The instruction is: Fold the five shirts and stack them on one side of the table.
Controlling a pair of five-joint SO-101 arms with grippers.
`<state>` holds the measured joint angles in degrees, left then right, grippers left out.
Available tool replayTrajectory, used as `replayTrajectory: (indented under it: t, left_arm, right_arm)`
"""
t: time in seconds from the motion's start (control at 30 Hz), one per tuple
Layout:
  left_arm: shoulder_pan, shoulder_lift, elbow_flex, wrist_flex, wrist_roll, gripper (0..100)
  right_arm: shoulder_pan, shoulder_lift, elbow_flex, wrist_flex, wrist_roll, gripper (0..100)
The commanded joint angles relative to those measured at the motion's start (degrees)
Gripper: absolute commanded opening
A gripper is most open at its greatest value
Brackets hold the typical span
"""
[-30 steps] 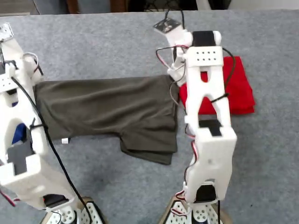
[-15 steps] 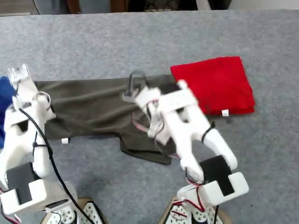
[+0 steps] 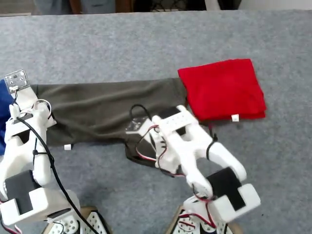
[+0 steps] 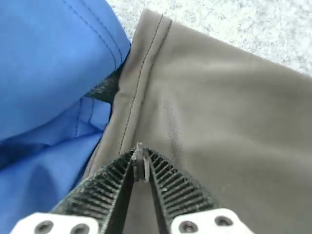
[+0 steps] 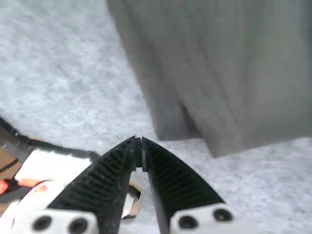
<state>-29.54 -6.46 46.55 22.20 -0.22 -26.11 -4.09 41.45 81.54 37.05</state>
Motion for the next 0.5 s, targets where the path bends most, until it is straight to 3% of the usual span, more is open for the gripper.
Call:
replayTrajectory:
  t: [0.0, 0.27, 0.47]
  left_arm:
    - [-0.48, -2.37, -0.13, -0.79, -0.09, 3]
    - [-0.48, -2.37, -0.13, -0.79, -0.09, 3]
    - [-0.57, -2.37, -0.13, -0.79, -0.09, 3]
  right_arm:
    - [-1.93, -6.81, -5.14, 2.02, 0.53, 1.2]
    - [-0.97, -5.76, -5.58, -17.76, 0.26, 1.3]
    - [-1.23, 4.09, -2.86, -20.13, 0.26, 1.2]
